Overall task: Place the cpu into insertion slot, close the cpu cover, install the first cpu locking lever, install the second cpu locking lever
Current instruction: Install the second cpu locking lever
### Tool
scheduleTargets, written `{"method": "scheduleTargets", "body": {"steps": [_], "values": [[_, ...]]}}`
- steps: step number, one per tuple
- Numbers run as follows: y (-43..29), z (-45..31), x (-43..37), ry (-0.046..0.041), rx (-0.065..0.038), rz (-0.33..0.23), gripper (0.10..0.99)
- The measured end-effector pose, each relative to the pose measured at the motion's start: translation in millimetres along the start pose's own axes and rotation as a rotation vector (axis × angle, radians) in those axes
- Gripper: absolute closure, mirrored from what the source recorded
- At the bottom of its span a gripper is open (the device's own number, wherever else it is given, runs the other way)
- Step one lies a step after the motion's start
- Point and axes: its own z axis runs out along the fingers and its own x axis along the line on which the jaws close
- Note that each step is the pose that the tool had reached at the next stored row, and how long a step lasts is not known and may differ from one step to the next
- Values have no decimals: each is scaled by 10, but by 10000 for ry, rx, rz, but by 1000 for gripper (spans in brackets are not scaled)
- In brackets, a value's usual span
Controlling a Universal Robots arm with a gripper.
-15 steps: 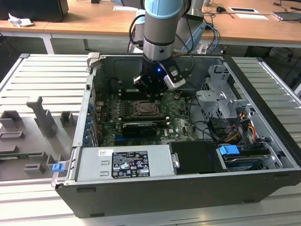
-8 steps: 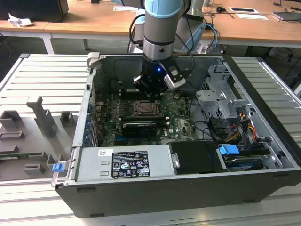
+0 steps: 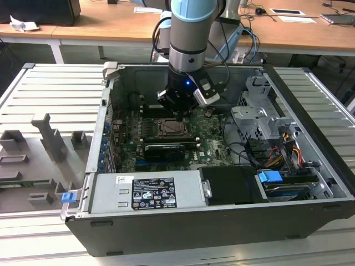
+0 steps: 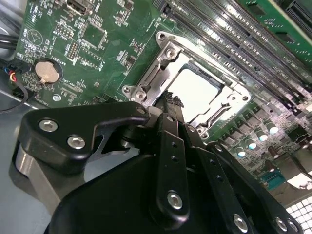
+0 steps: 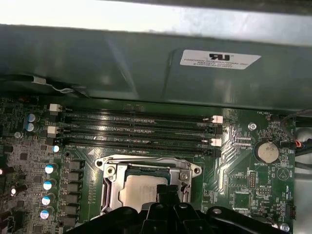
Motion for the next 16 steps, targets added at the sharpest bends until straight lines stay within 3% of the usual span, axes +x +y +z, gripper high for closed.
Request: {"method": "scheduleTargets", "body": {"steps": [4, 9, 13, 14, 16], "values": [[-22, -8, 2, 1, 4, 5, 980], [-16, -97, 1, -1, 1, 9, 980], [-65, -101, 4, -2, 1, 37, 980], [-121, -106, 8, -5, 1, 55, 980], [-157, -109, 10, -6, -4, 69, 980]]}}
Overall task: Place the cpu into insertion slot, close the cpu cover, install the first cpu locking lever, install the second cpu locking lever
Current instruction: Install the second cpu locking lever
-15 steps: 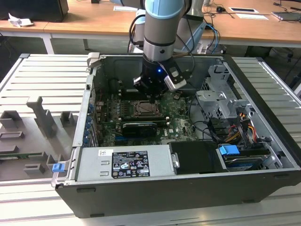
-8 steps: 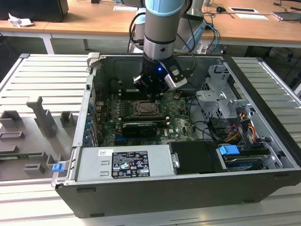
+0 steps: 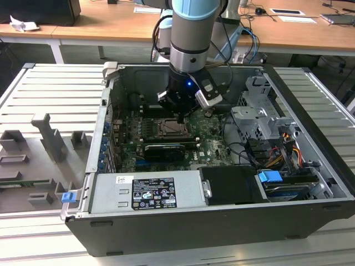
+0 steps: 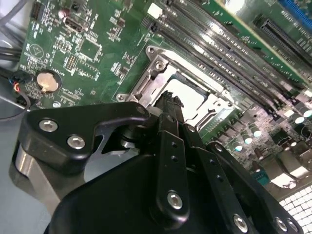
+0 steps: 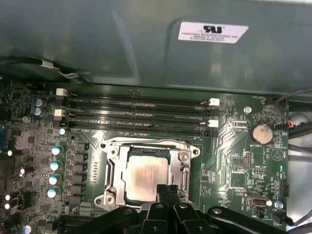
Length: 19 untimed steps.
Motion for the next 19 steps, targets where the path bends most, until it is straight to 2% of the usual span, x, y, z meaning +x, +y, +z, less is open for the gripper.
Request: {"method": "scheduleTargets", "body": {"steps": [3, 6, 11, 15, 16, 18, 19], "values": [[-7, -53, 0, 0, -4, 2, 980], [-23, -71, 1, 0, -4, 2, 980], [-124, -78, 7, 0, -5, 11, 980], [-234, -87, 14, 1, -9, 11, 980], [-270, -90, 17, 3, -38, 12, 980], [-306, -90, 19, 3, -228, 13, 980], [-321, -86, 20, 1, -291, 13, 980]]}}
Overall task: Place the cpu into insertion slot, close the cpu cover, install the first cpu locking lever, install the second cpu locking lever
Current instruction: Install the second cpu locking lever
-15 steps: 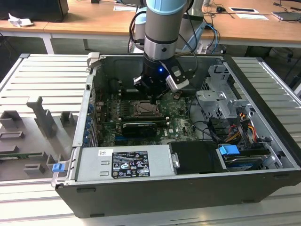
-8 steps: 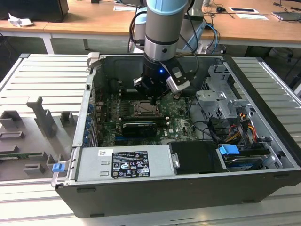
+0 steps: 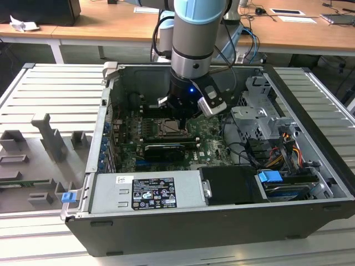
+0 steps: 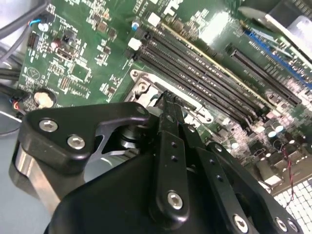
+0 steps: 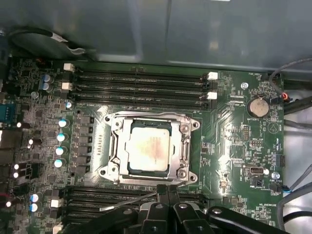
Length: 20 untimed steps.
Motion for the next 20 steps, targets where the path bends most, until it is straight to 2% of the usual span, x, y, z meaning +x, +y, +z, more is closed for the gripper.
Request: {"method": "scheduleTargets", "body": {"steps": [4, 12, 20], "values": [[-39, 19, 19, -1, -32, -3, 980], [-36, 27, 101, 0, -30, -4, 980], [-30, 37, 217, 0, -30, -4, 980]]}}
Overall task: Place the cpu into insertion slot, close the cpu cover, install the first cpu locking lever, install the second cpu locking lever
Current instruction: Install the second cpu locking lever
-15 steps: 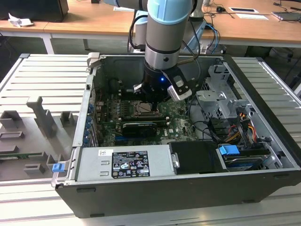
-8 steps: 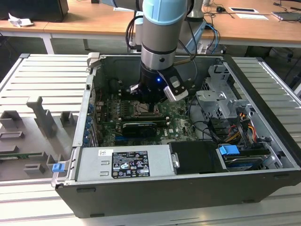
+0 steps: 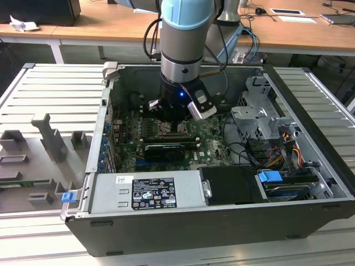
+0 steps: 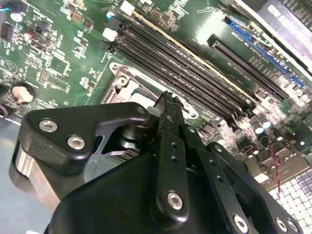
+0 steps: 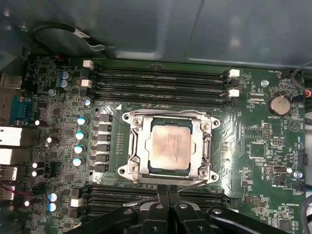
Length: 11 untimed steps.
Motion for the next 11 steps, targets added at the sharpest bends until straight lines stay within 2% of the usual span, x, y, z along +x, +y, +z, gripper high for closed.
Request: {"method": "scheduleTargets", "body": {"steps": [8, 9, 11], "values": [[-1, 40, 42, -1, -13, 1, 980], [-2, 52, 77, 1, -15, -4, 980], [-8, 66, 103, -2, -76, -20, 980]]}}
